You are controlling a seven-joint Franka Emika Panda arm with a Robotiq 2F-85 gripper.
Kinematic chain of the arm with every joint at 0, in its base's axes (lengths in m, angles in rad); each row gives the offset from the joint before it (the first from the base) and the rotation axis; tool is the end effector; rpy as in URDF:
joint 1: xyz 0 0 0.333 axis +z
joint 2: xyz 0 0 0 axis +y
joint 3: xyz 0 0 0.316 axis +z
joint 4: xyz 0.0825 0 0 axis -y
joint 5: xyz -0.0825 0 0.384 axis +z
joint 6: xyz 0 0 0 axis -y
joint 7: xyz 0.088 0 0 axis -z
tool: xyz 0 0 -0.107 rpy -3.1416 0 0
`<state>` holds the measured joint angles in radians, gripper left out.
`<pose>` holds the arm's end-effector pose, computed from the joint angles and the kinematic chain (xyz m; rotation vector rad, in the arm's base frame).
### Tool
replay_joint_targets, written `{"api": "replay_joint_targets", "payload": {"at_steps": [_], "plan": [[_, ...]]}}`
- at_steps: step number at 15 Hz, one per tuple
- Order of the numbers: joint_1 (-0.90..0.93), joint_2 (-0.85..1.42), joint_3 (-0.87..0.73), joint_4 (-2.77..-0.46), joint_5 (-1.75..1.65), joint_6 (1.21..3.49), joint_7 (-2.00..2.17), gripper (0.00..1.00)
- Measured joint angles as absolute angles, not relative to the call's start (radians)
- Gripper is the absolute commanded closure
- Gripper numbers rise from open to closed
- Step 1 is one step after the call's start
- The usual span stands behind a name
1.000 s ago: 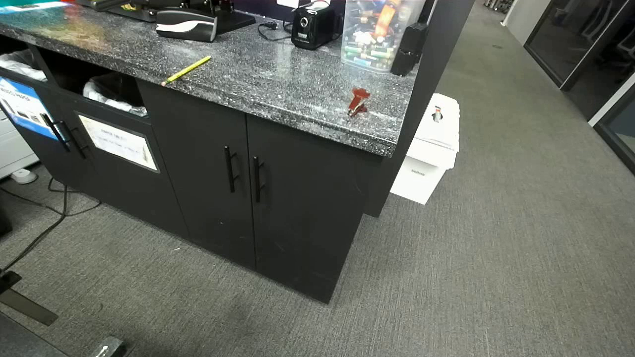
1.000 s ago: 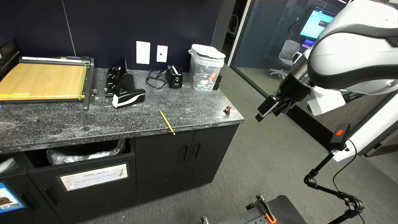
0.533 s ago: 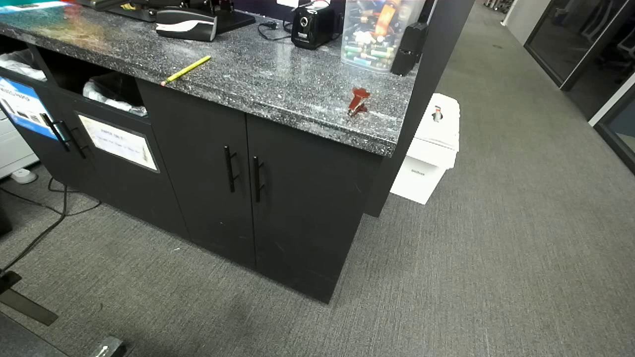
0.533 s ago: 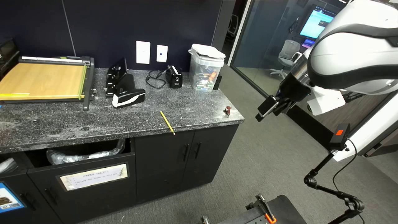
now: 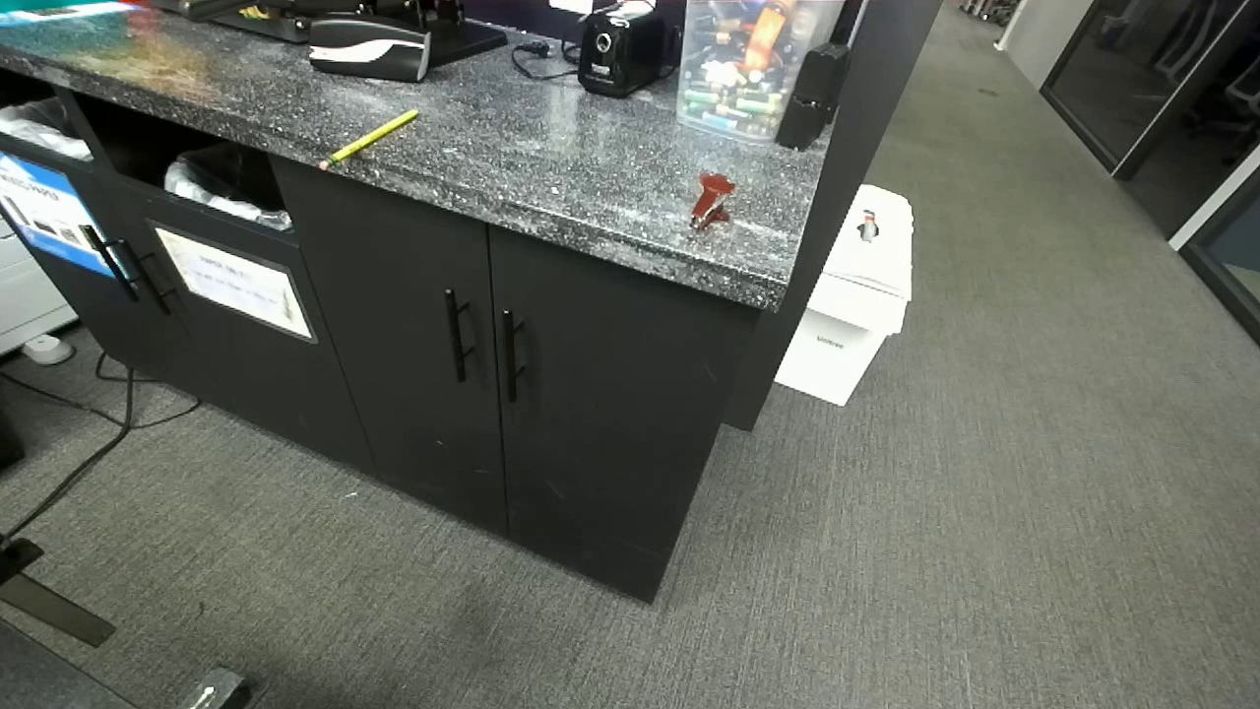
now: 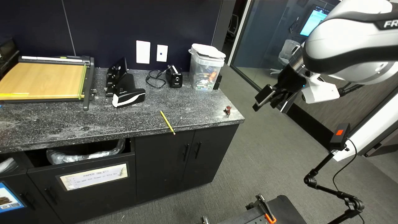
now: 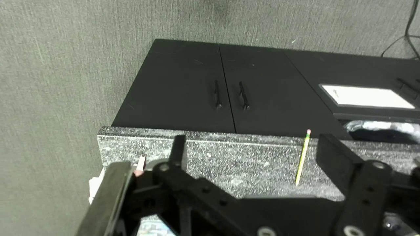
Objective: Move the brown stapler to the left
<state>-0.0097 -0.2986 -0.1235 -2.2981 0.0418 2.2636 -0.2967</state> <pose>0.4781 -0.0662 0.4933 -3.0905 -0.2193 -0.4219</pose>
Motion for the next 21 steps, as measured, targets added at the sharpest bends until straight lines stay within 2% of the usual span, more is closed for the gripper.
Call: {"api": "replay_joint_targets", "payload": {"at_steps": [9, 21], "plan": [[-0.092, 0.149, -0.168, -1.780, 0.275, 2.233, -0.276, 0.00], [-0.201, 0.734, -0.130, -1.185, 0.260, 2.100, -0.056, 0.00]]}}
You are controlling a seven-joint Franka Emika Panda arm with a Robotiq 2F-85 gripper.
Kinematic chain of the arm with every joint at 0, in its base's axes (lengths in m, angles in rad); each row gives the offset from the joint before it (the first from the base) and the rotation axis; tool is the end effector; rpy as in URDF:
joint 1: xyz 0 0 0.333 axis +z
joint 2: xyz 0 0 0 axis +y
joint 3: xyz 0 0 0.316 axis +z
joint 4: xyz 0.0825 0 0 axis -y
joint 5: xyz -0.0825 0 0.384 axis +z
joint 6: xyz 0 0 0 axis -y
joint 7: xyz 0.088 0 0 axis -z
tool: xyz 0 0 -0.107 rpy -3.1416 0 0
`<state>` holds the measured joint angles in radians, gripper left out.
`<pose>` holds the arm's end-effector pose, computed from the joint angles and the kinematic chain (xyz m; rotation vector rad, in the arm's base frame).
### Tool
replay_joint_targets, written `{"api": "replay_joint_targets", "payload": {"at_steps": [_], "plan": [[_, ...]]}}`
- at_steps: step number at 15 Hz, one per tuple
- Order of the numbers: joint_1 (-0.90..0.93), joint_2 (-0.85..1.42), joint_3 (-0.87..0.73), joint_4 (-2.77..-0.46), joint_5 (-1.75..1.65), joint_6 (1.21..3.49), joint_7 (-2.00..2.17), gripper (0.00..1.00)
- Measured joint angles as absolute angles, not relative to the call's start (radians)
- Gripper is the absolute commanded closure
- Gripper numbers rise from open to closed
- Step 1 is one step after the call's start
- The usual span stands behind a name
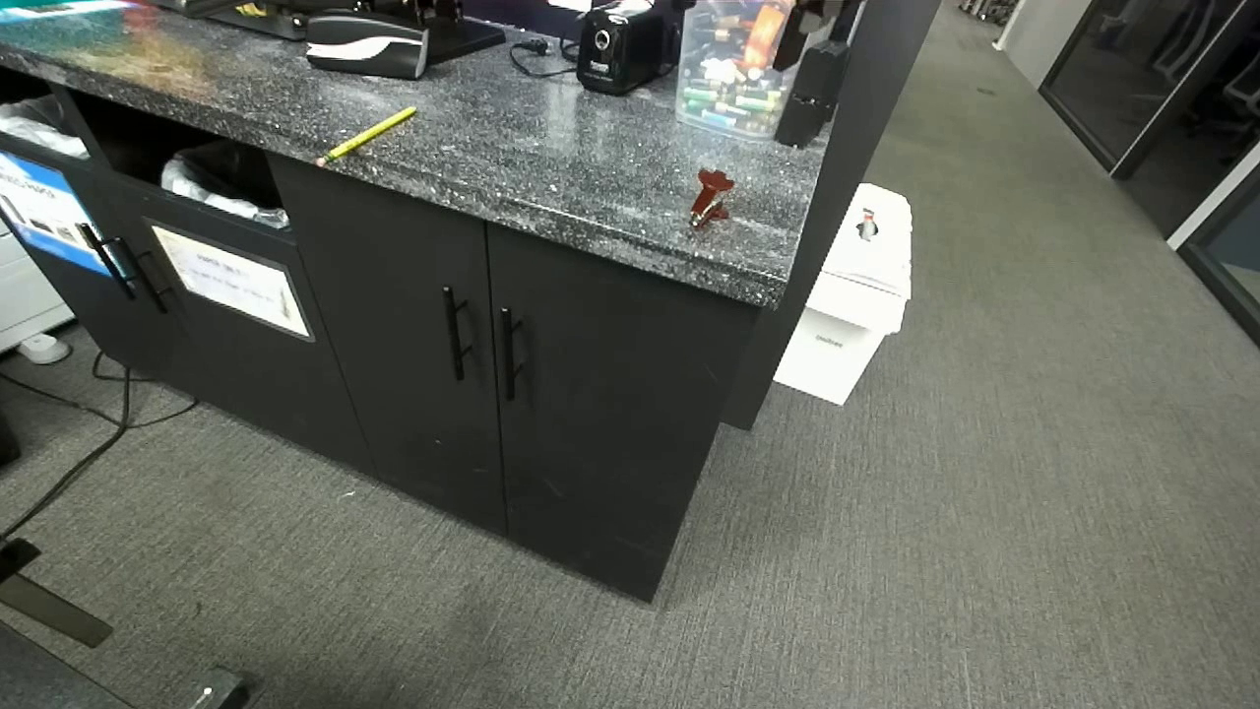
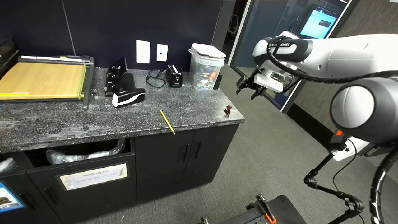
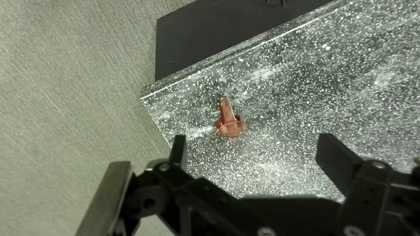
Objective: Move the brown stapler to the left
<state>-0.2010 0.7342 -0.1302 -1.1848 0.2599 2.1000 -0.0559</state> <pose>0.7391 -0.2103 0.3730 -2.9668 0.5158 -0.3203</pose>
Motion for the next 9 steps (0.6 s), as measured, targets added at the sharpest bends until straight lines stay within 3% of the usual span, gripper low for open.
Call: {"api": "replay_joint_targets", "payload": {"at_steps": [9], "plan": [[-0.210, 1.062, -0.105, -0.804, 0.208, 2.013, 0.003, 0.00]]}}
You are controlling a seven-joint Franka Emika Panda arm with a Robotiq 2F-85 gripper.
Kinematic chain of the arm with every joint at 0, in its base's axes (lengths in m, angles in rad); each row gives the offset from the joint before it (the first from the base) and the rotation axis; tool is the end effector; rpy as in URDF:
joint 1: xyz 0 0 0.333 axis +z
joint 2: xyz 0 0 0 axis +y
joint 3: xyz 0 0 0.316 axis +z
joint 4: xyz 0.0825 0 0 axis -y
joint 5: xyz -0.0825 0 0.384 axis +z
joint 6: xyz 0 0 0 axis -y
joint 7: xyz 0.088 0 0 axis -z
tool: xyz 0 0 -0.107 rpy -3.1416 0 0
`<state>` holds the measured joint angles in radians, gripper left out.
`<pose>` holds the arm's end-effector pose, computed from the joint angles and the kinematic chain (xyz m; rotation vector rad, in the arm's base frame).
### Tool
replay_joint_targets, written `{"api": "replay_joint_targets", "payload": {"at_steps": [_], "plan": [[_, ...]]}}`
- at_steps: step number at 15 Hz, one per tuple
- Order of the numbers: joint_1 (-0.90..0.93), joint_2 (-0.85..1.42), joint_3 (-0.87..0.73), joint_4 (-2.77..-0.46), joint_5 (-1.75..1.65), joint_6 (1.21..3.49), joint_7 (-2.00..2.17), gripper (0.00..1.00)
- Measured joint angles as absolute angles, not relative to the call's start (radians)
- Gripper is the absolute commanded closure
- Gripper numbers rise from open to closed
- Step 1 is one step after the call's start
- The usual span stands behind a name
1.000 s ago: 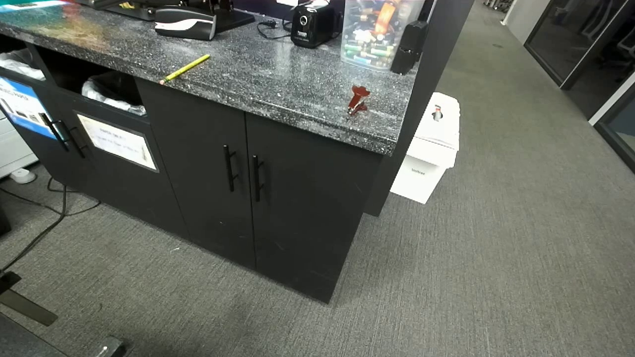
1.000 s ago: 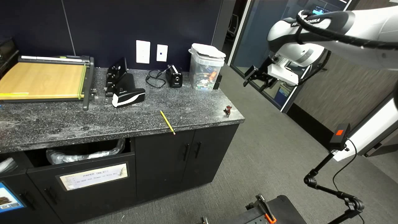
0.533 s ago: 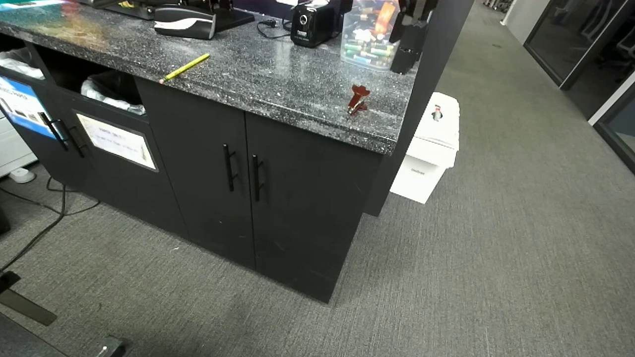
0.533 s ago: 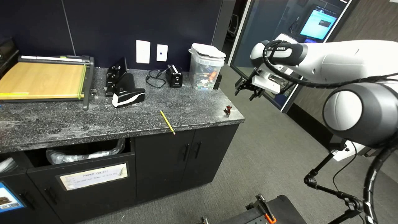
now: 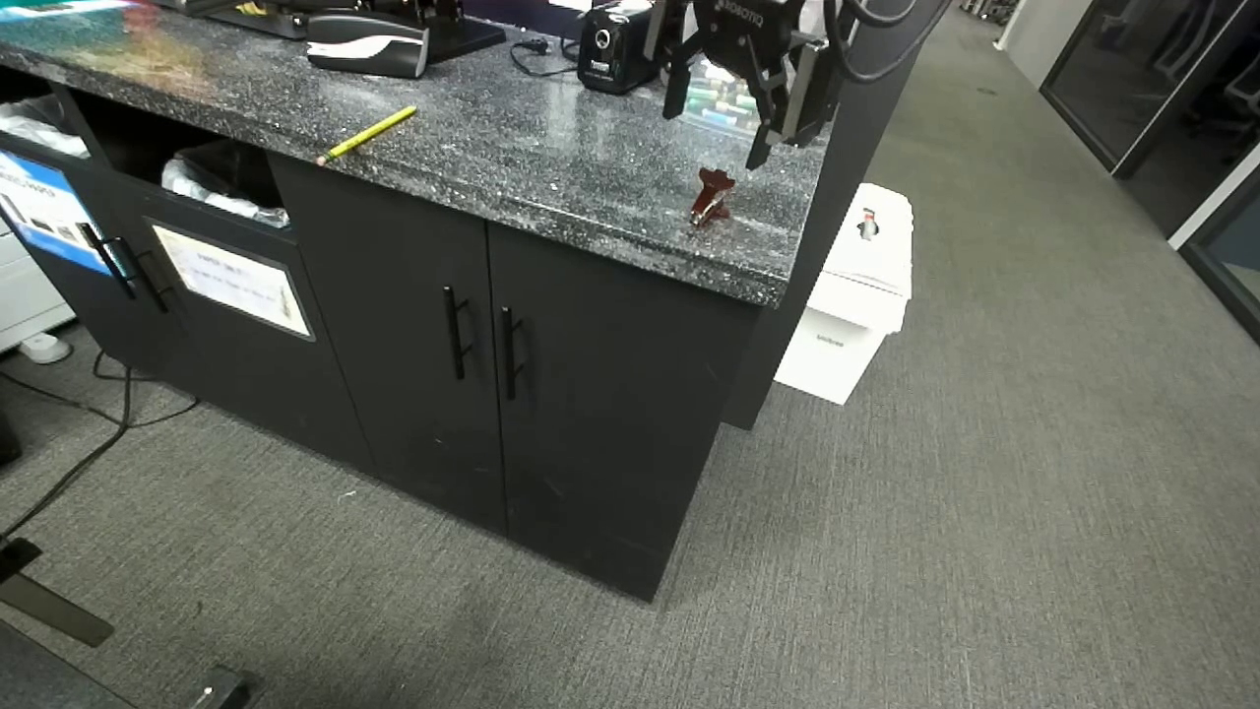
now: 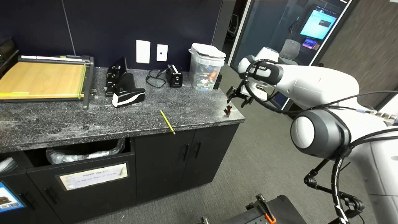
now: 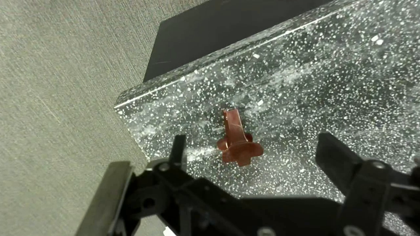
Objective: Move the brown stapler to the left
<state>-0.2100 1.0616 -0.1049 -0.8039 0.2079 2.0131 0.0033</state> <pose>0.7854 -0.2013 0.2917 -3.0069 0.5046 -0.2514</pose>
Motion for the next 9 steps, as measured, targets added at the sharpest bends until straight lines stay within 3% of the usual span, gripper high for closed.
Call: {"api": "replay_joint_targets", "payload": {"at_steps": [6, 7, 8, 9], "plan": [[-0.210, 1.219, -0.102, -0.599, 0.177, 1.948, 0.050, 0.00], [-0.210, 1.236, -0.101, -0.580, 0.164, 1.948, 0.060, 0.04], [-0.210, 1.251, -0.101, -0.563, 0.150, 1.948, 0.069, 0.26], [-0.210, 1.266, -0.101, -0.545, 0.138, 1.948, 0.078, 0.29]]}}
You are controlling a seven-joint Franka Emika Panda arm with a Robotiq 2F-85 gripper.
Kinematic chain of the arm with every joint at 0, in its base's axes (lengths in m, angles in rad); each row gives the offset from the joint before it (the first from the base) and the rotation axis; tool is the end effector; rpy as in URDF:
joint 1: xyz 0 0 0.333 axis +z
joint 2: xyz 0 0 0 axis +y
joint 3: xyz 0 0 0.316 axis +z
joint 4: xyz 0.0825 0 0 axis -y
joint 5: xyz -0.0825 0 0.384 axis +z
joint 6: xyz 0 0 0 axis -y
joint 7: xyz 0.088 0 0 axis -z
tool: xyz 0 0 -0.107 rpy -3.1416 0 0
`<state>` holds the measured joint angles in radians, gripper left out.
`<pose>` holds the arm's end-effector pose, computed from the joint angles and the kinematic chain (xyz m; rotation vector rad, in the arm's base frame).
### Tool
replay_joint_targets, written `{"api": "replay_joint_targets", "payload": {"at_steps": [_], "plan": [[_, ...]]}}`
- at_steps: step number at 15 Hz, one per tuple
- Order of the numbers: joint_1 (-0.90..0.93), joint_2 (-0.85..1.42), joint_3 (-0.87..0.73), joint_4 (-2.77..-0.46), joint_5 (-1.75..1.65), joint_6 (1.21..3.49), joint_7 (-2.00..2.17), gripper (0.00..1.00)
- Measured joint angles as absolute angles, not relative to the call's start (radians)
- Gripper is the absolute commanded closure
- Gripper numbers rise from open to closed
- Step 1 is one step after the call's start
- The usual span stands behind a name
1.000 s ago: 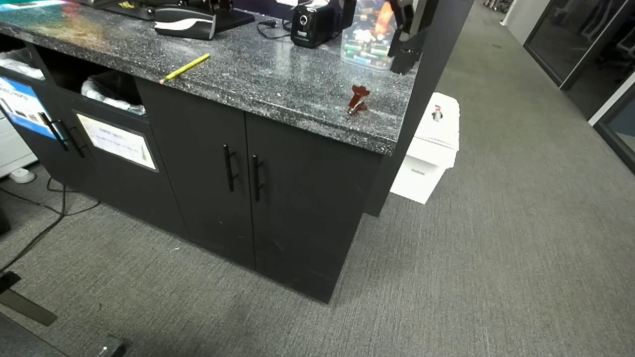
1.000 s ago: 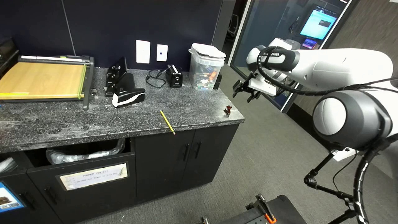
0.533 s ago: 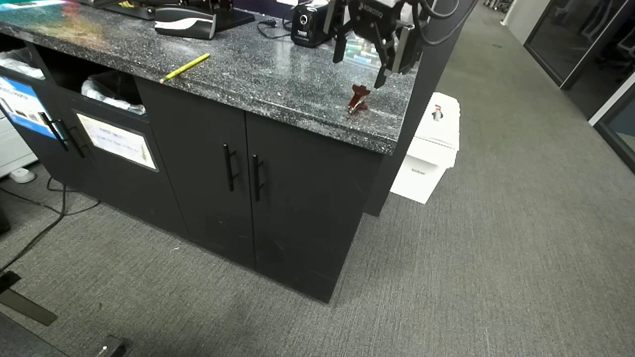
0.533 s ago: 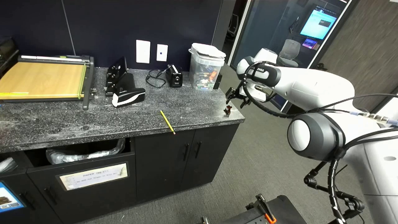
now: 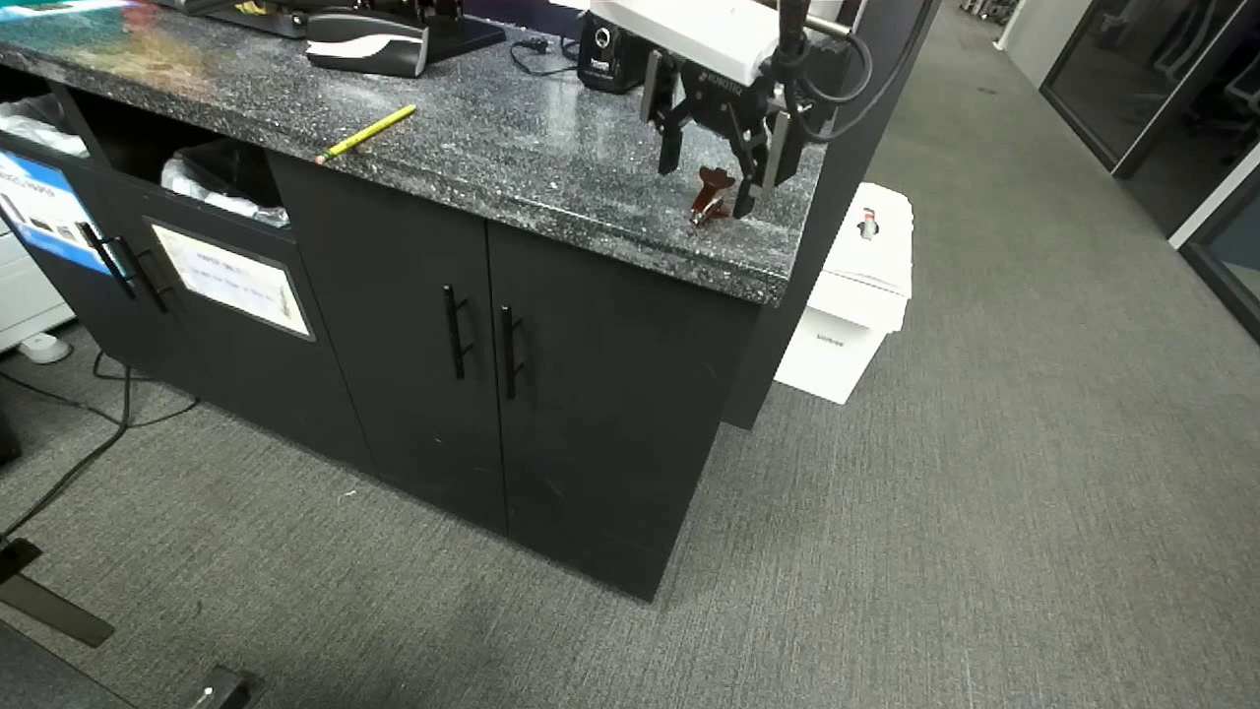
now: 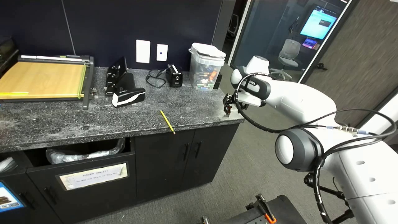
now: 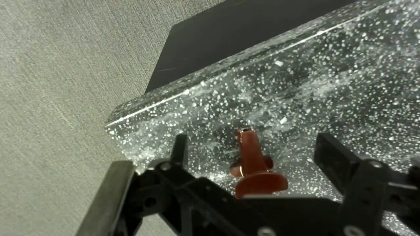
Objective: Move the brown stapler to the left
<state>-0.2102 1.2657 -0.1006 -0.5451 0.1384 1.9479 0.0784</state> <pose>0.7975 -0.1947 0.2455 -3.0603 0.5478 -0.2220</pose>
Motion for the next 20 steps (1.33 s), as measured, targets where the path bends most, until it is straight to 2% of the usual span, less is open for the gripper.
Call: {"api": "replay_joint_targets", "payload": {"at_steps": [1, 4, 10, 20], "plan": [[-0.210, 1.276, -0.102, -0.535, 0.137, 1.949, 0.084, 0.32], [-0.207, 1.289, -0.104, -0.526, 0.137, 1.949, 0.086, 0.57], [-0.197, 1.292, -0.106, -0.517, 0.132, 1.952, 0.085, 0.99], [-0.161, 1.304, -0.045, -0.446, 0.096, 1.943, -0.023, 0.96]]}}
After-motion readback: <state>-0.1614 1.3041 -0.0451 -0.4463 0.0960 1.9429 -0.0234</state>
